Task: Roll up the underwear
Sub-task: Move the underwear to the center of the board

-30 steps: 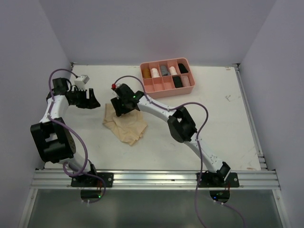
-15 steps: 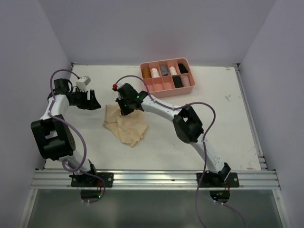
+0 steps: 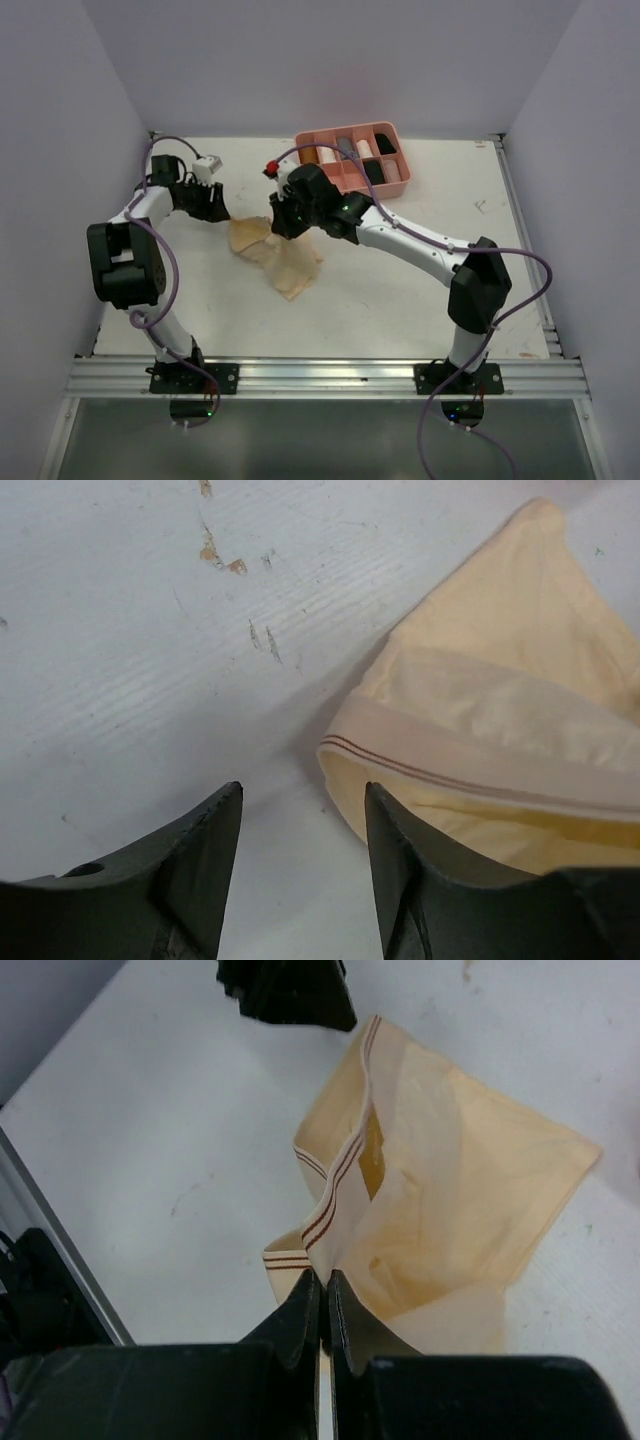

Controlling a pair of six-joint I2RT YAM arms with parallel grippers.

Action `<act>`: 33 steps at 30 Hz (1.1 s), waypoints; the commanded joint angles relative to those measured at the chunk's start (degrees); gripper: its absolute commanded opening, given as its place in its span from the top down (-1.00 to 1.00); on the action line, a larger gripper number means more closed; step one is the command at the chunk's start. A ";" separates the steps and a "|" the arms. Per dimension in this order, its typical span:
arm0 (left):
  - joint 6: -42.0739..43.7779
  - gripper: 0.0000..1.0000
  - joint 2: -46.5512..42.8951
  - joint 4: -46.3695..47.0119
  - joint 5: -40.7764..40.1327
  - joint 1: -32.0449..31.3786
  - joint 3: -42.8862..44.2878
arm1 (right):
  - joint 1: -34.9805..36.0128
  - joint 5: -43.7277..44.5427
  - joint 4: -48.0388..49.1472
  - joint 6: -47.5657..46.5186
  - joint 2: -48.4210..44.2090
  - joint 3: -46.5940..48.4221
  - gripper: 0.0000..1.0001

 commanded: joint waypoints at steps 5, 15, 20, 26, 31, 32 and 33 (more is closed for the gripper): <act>3.72 -0.20 -0.64 9.74 6.44 0.59 -1.29 | 0.15 0.53 -4.56 -3.46 -8.63 -12.03 1.00; 76.39 -0.36 -10.05 -20.71 20.70 0.77 -7.88 | -0.11 2.73 -8.17 -9.27 -17.07 -23.12 0.90; 111.34 -0.30 -10.93 -28.12 17.27 0.59 -11.58 | -0.46 0.88 -9.22 -17.06 -19.71 -26.38 0.87; 133.62 -0.16 -14.53 -25.41 15.69 -1.43 -21.51 | -1.78 0.62 -11.42 -18.42 -20.50 -28.14 0.59; 137.09 -0.08 -16.47 -16.97 14.19 -6.16 -28.90 | -2.05 2.02 -11.69 -14.90 -22.78 -29.71 0.14; 137.00 -0.07 -16.56 -16.00 14.10 -6.96 -29.43 | -2.13 2.46 -11.60 -12.72 -23.31 -30.16 0.11; 137.09 -0.06 -16.65 -14.17 14.10 -7.58 -30.47 | -2.31 2.72 -11.68 -12.18 -24.62 -30.51 0.10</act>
